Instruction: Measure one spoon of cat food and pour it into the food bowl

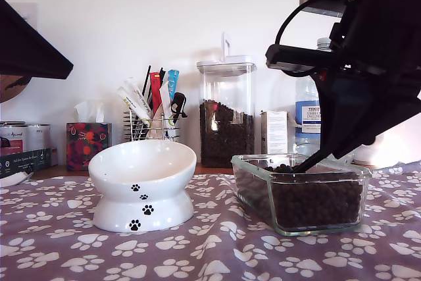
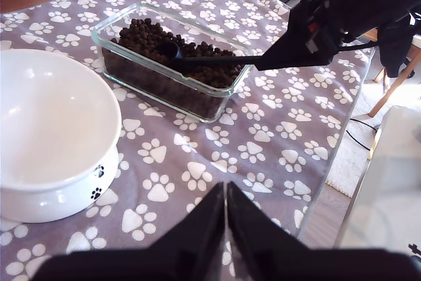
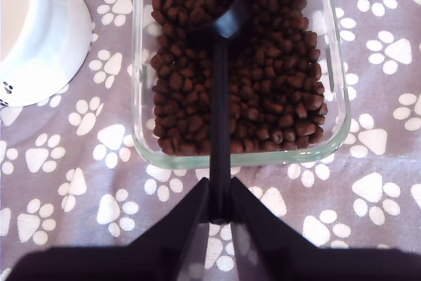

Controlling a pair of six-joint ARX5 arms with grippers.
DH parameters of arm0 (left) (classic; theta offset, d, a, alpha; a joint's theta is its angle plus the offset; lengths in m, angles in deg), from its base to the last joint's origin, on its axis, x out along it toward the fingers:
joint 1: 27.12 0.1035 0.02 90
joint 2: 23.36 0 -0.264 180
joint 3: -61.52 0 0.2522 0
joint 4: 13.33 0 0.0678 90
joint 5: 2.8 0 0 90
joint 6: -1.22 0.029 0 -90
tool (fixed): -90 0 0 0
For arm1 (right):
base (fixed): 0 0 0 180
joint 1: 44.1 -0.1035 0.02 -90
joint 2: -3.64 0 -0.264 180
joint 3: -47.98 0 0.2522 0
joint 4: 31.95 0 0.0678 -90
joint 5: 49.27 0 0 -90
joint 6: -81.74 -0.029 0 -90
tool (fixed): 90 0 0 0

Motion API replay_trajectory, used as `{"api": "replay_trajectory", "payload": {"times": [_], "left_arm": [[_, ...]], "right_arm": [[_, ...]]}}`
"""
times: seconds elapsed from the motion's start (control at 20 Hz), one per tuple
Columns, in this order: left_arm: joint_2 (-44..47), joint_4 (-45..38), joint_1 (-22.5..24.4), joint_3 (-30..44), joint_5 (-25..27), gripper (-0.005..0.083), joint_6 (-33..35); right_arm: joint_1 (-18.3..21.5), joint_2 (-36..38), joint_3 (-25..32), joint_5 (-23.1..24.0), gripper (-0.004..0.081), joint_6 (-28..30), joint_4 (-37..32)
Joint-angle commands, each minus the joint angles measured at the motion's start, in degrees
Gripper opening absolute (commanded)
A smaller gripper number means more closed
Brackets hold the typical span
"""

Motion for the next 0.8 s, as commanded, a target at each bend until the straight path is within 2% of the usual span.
{"api": "replay_trajectory", "payload": {"times": [0.0, 0.65, 0.75], "left_arm": [[0.11, -0.15, -0.20, 0.92, 0.09, -0.0019, -0.11], [0.11, 0.17, -0.20, 0.92, 0.44, -0.0019, -0.11], [0.11, 0.17, -0.20, 0.92, 0.44, -0.0019, -0.11]], "right_arm": [[0.17, 1.16, 0.33, 0.37, -0.0013, 0.42, -0.26], [0.17, 5.16, 0.35, 0.48, -0.0013, 0.57, 0.96], [0.17, 6.38, 0.35, 1.73, -0.0012, 0.83, 1.66]]}}
